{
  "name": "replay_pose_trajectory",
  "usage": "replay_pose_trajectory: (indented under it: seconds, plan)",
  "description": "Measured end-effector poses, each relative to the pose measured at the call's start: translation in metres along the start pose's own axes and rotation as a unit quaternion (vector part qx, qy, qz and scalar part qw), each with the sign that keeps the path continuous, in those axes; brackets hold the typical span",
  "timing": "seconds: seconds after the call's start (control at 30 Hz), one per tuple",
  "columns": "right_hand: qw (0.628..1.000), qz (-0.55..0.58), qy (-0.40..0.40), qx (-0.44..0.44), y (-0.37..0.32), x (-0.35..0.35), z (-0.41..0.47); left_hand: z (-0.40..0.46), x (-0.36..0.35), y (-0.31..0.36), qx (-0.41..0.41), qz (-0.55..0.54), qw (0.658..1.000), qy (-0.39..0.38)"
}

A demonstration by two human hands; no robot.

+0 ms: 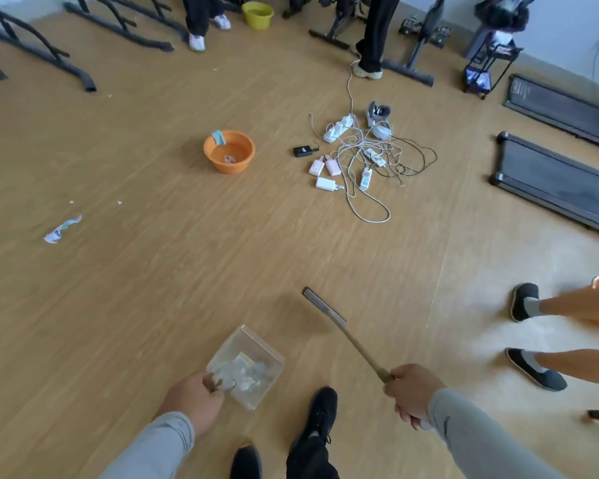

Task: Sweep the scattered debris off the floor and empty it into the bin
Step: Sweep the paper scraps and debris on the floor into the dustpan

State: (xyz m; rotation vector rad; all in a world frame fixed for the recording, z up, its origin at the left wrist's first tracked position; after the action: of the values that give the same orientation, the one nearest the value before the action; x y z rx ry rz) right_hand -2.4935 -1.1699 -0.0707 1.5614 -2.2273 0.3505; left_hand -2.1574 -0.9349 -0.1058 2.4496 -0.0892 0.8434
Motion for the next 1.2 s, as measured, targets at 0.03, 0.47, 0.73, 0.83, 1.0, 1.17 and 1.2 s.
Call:
replay_pose_trajectory:
  seconds: [0.03, 0.47, 0.73, 0.83, 1.0, 1.17, 1.2]
  plan:
    - [1.0, -0.02, 0.018, 0.002, -0.002, 0.002, 0.011, 0.006, -0.004, 0.009, -0.008, 0.013, 1.0, -0.008]
    - [0.987, -0.129, -0.095, 0.017, 0.031, -0.022, 0.01, 0.052, -0.033, 0.08, -0.047, 0.08, 0.994, -0.064]
    - [0.995, 0.008, -0.103, -0.011, 0.079, 0.063, -0.008, 0.049, -0.024, 0.09, -0.064, 0.088, 0.992, -0.063]
    - [0.994, 0.044, -0.097, -0.023, 0.081, 0.058, -0.004, 0.047, -0.024, 0.092, -0.061, 0.095, 0.991, -0.071]
    - [0.988, 0.132, -0.061, -0.049, 0.077, 0.059, 0.018, 0.054, -0.017, 0.114, -0.083, 0.142, 0.984, -0.063]
    - [0.971, 0.237, -0.01, -0.031, 0.072, 0.094, 0.042, 0.07, -0.024, 0.162, -0.117, 0.169, 0.977, -0.065]
    - [0.969, 0.245, -0.001, -0.027, 0.068, 0.103, 0.048, 0.076, -0.026, 0.171, -0.121, 0.173, 0.975, -0.064]
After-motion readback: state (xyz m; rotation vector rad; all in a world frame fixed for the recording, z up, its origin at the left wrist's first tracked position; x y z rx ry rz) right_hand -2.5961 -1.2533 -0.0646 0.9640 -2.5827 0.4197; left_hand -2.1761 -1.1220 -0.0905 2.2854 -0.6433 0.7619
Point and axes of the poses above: each hand's wrist, its own z-axis towards the middle knuckle, its own x-axis out of the back of the hand, y = z × x, the point moved 10 cm from there along z, towards the middle knuckle, and after that the axes turned 9 degrees about -x, right-handed, at the moved point
